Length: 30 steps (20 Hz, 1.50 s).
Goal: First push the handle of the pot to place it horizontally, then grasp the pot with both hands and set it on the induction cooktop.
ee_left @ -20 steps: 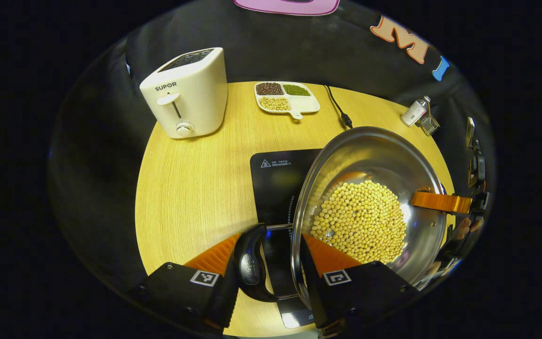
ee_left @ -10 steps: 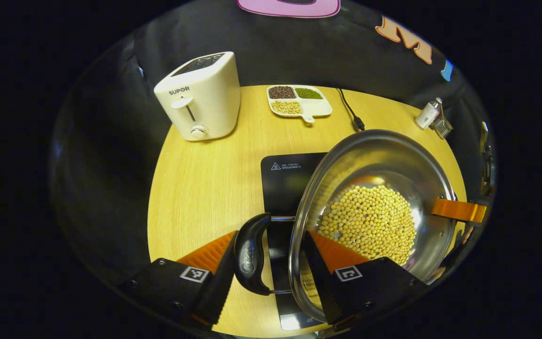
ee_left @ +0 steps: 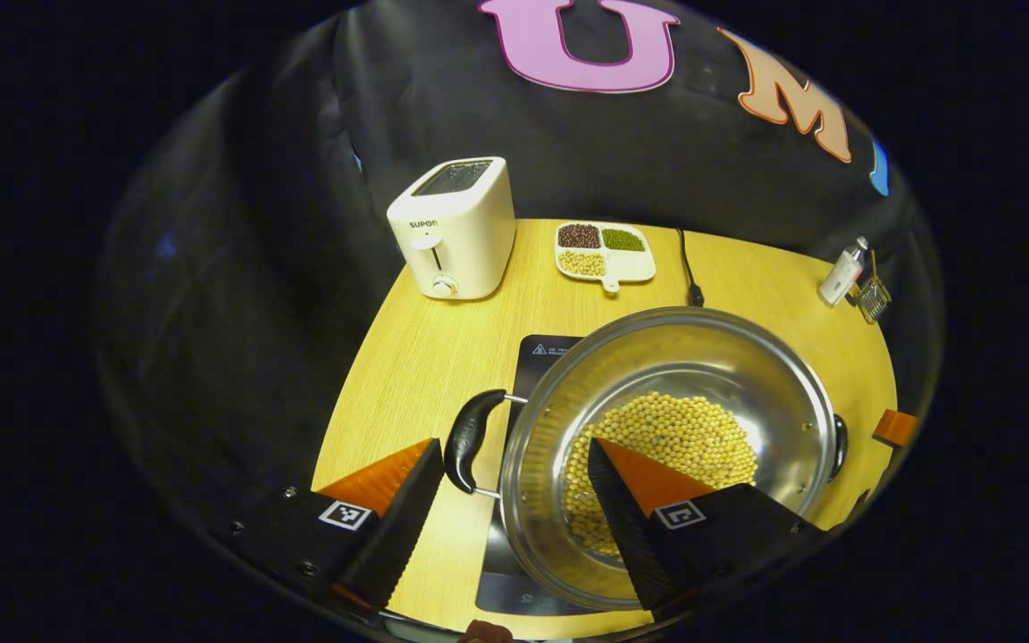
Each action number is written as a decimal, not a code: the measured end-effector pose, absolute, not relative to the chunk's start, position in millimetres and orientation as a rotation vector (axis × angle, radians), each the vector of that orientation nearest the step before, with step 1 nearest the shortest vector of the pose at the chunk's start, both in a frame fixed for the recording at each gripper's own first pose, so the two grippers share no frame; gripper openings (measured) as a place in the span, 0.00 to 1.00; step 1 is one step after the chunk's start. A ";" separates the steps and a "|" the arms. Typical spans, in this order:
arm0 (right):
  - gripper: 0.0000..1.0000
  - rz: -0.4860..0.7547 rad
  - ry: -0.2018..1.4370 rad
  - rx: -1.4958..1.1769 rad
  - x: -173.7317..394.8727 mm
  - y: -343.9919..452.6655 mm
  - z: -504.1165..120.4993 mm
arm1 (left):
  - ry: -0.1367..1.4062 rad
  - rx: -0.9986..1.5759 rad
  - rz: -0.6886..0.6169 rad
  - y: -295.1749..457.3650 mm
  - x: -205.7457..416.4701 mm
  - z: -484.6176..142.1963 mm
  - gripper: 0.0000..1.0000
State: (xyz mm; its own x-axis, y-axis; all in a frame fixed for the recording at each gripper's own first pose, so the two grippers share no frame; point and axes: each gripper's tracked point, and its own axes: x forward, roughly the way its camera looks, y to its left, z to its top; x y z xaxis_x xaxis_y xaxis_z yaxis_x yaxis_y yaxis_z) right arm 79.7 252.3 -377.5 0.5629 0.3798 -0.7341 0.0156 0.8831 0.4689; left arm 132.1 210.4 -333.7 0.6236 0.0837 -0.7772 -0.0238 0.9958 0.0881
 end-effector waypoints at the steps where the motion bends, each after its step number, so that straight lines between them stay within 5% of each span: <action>1: 0.94 0.238 0.945 0.455 74.7 241.7 -368.9 | 0.882 0.072 0.075 202.0 123.1 -322.9 0.99; 6: 1.00 0.276 0.860 0.392 51.7 177.4 -327.0 | 0.799 0.068 0.081 136.1 76.8 -270.6 0.97; 7: 0.93 0.281 0.831 0.378 47.7 165.1 -315.3 | 0.775 0.062 0.066 117.6 68.6 -258.7 0.97; 14: 0.92 0.261 0.650 0.375 27.6 75.6 -242.4 | 0.535 0.032 -0.035 0.6 25.6 -172.6 0.96; 17: 1.00 0.234 0.564 0.330 24.5 38.6 -212.2 | 0.425 0.047 -0.050 -30.7 14.1 -140.9 0.96; 29: 1.00 0.116 0.207 0.169 11.6 -49.1 -89.0 | 0.032 0.068 0.012 -66.8 -17.3 -51.4 0.96; 30: 0.92 0.095 0.187 0.155 11.2 -57.3 -85.8 | 0.024 0.069 0.010 -68.2 -17.8 -52.1 0.96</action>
